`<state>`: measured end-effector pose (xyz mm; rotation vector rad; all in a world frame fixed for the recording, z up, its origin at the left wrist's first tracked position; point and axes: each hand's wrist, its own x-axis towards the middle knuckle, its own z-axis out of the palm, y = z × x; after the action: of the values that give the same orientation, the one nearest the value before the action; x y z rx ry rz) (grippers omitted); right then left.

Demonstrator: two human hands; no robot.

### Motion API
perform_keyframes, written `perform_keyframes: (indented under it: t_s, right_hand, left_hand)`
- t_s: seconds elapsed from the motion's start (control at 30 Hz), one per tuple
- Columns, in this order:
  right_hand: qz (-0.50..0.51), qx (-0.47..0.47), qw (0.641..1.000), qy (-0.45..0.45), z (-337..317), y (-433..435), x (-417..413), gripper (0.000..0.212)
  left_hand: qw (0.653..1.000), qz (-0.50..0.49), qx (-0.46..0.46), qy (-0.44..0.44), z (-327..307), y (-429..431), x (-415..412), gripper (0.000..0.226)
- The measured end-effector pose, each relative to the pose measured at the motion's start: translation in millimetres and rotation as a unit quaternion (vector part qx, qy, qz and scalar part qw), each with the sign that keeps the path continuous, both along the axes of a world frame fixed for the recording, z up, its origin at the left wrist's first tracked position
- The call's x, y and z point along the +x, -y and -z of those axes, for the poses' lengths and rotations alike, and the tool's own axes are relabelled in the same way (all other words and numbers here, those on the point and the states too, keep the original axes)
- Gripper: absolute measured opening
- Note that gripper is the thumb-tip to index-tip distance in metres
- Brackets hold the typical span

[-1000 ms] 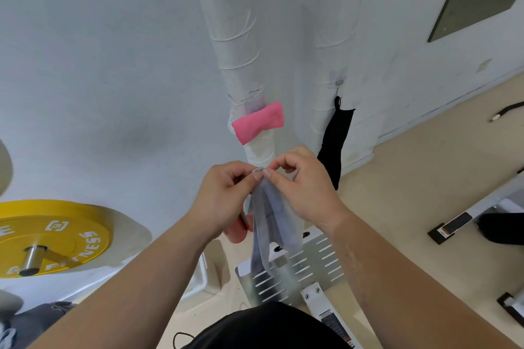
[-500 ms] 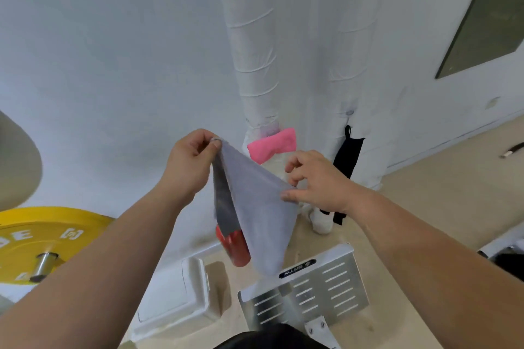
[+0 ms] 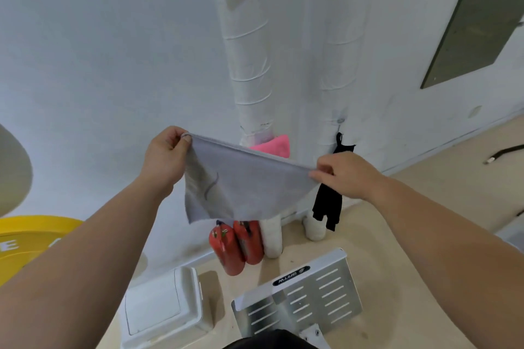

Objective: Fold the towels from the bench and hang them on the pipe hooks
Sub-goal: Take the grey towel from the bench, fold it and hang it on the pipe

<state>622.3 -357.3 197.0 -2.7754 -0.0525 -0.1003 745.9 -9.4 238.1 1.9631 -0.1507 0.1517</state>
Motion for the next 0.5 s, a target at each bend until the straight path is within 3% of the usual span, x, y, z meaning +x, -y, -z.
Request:
perform_keyframes:
  t_s: [0.17,0.3,0.4,0.5]
  right_hand:
    - [0.045,0.236,0.970,0.050,-21.8,16.9,-8.1,0.028]
    - [0.054,0.463,0.883,0.054,-31.5,17.7,-20.3,0.025]
    - [0.097,0.548,0.829,0.050,-28.8,11.6,-31.7,0.016]
    - [0.174,0.583,0.790,0.068,-15.4,2.2,-37.3,0.020]
  left_hand:
    - [0.996,0.029,-0.062,-0.059,12.9,-2.1,-5.7,0.022]
    - [0.987,0.070,-0.113,-0.088,15.4,5.8,-14.6,0.021]
    - [0.978,0.064,-0.152,-0.125,19.8,10.3,-21.6,0.021]
    - [0.967,0.051,-0.168,-0.184,29.3,12.8,-28.8,0.021]
